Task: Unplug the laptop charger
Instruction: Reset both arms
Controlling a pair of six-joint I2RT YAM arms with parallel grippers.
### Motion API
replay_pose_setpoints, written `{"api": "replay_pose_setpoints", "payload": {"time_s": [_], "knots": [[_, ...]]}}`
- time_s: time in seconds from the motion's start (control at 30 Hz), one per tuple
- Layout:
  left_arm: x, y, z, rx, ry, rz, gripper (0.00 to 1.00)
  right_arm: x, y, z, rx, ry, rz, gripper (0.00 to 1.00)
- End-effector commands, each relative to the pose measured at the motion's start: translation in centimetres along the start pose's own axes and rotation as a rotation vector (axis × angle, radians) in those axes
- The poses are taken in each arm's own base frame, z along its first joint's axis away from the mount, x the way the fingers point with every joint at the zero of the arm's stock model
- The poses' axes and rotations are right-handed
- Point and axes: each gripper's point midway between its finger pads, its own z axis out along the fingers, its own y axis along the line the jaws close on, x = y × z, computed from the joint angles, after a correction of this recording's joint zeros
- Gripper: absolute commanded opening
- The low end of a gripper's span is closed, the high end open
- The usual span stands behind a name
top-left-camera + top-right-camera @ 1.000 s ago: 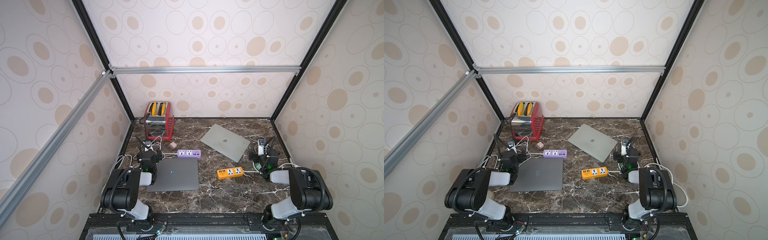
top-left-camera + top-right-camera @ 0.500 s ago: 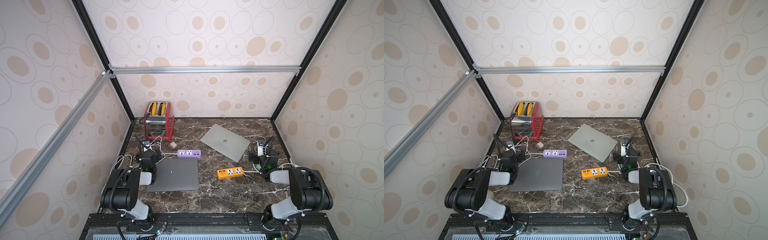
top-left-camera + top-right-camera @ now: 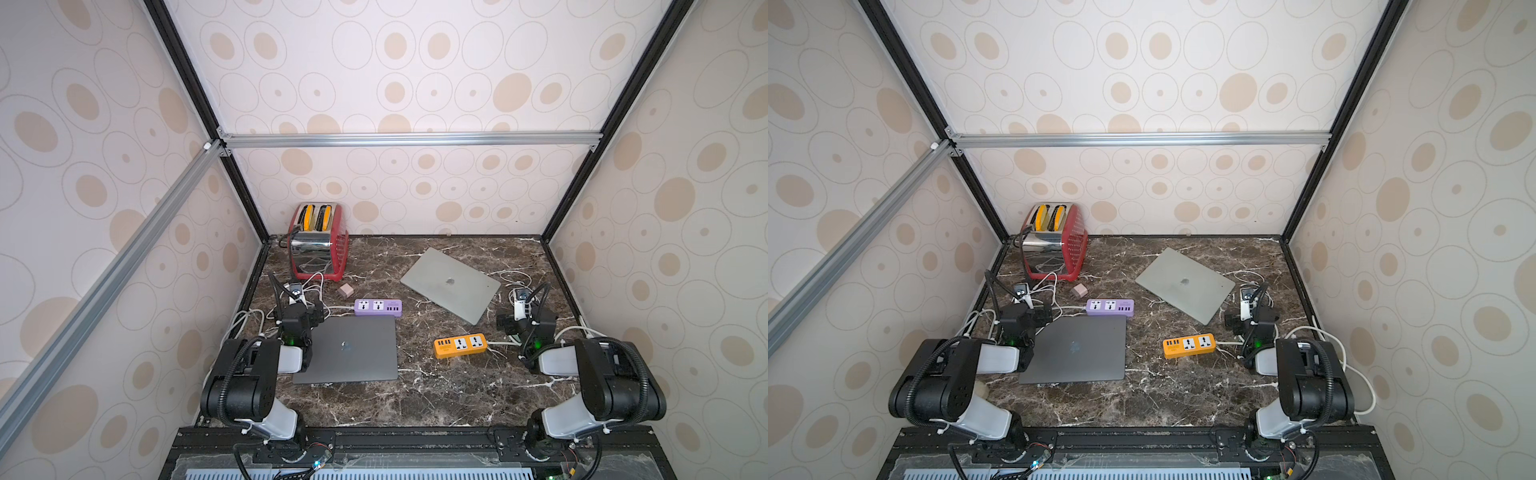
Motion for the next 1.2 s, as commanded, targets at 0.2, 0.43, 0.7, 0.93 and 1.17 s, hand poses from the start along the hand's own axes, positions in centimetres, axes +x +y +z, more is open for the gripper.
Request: {"api": "replay_pose_setpoints", "payload": {"time_s": [0.2,0.43,0.7,0.93,1.17], "knots": [[-1.3,1.5,0.5,-0.09,-0.015,-0.032,0.99,-0.7,-2.6,1.0,0.166,0.06,0.021,1.0],[-1.3,1.5,0.5,-0.091,-0.014,-0.032,0.99,-1.0,-0.8,1.6,0.029,0.054,-0.003,1.0],[-1.3,1.5,0.5,-0.091,-0.015,-0.032,0.99,-1.1,-0.9,1.1,0.066,0.033,-0.026,1.0],[-1.4,2.1,0.3,-0.12,-0.023,-0.051,0.99,-0.5,-3.9,0.0,0.229,0.019,0.075,1.0],[-1.3,0.4,0.4,-0.021,-0.024,-0.006,0.99,-1.3,-0.2,0.7,0.023,-0.005,-0.034,1.0]]}}
